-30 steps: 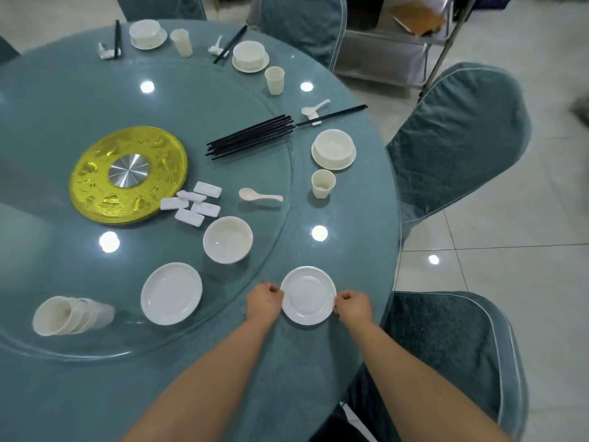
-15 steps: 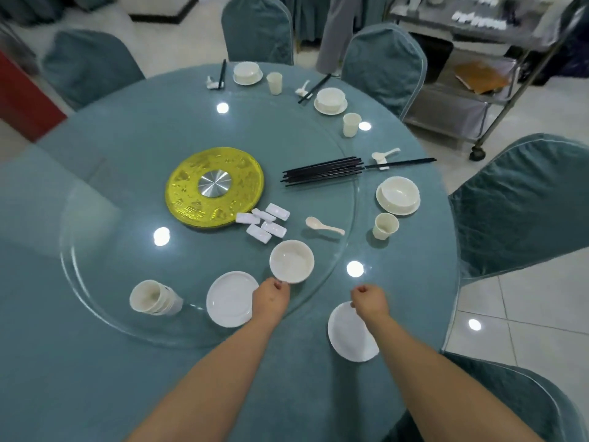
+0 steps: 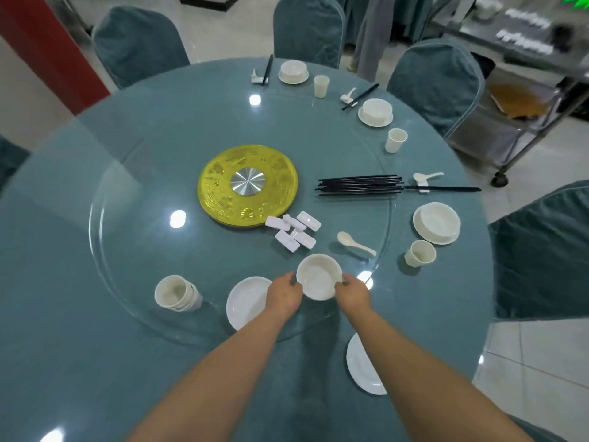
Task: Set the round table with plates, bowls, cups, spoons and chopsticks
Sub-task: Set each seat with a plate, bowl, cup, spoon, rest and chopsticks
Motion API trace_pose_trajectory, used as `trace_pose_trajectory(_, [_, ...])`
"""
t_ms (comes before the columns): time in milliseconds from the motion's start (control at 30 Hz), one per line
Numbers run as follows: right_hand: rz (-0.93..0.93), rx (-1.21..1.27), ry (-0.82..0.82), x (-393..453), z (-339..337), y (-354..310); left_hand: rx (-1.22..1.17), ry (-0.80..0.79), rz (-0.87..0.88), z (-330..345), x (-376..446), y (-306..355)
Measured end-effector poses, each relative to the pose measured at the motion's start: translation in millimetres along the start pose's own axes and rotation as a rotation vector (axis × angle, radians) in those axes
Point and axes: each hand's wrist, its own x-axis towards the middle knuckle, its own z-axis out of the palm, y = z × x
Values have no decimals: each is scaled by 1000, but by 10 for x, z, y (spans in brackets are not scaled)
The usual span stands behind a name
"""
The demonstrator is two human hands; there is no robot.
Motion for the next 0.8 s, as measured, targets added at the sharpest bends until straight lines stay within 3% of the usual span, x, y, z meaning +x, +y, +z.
trace_pose_trajectory(567, [52,-56,11,27,-55,-32,-50,62,-31,19,66,144])
trace_pose_trajectory(800, [43,-70,30,26,-73,-35,63,46,3,-16,81,158])
